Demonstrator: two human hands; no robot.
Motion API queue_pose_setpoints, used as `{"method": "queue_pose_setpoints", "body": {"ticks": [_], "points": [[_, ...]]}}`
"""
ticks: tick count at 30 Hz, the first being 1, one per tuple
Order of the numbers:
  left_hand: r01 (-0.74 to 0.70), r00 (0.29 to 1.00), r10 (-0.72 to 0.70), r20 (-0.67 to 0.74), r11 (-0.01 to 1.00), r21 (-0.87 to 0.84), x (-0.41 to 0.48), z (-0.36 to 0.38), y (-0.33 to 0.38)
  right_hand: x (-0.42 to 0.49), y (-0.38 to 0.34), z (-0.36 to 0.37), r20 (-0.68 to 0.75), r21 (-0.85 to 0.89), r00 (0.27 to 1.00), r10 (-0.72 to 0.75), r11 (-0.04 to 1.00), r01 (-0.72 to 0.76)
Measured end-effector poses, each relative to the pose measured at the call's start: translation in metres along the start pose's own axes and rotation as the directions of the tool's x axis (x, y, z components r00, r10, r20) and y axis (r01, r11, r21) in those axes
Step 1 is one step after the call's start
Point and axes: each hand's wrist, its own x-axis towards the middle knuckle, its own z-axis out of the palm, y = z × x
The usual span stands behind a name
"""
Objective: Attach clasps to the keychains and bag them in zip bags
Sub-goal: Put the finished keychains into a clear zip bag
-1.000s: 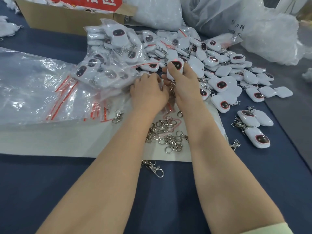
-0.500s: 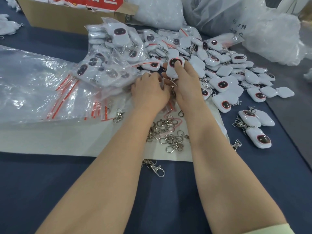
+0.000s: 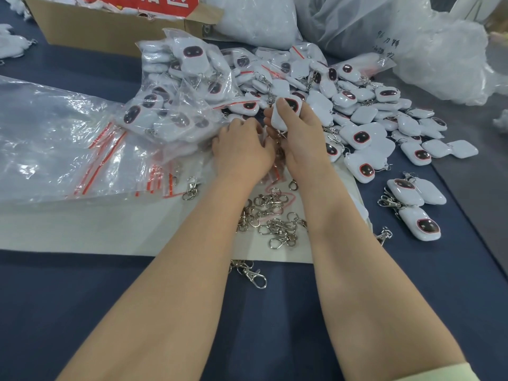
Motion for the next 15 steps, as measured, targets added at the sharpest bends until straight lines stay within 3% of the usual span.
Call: {"method": "queue_pose_setpoints", "body": {"ticks": [10, 15], "points": [[0.009, 1.000, -0.009, 0.011, 1.000, 0.017, 0.0004, -0.0018, 0.0012, 0.0014, 0.0033, 0.0011, 0.048, -0.068, 0.999, -0.012, 0.998, 0.015], [0.005, 1.000, -0.005, 0.000, 1.000, 0.013, 0.0001, -0.0006, 0.0014, 0.0041, 0.0026, 0.0040, 0.018, -0.001, 0.999, 0.052, 0.999, -0.052]]}}
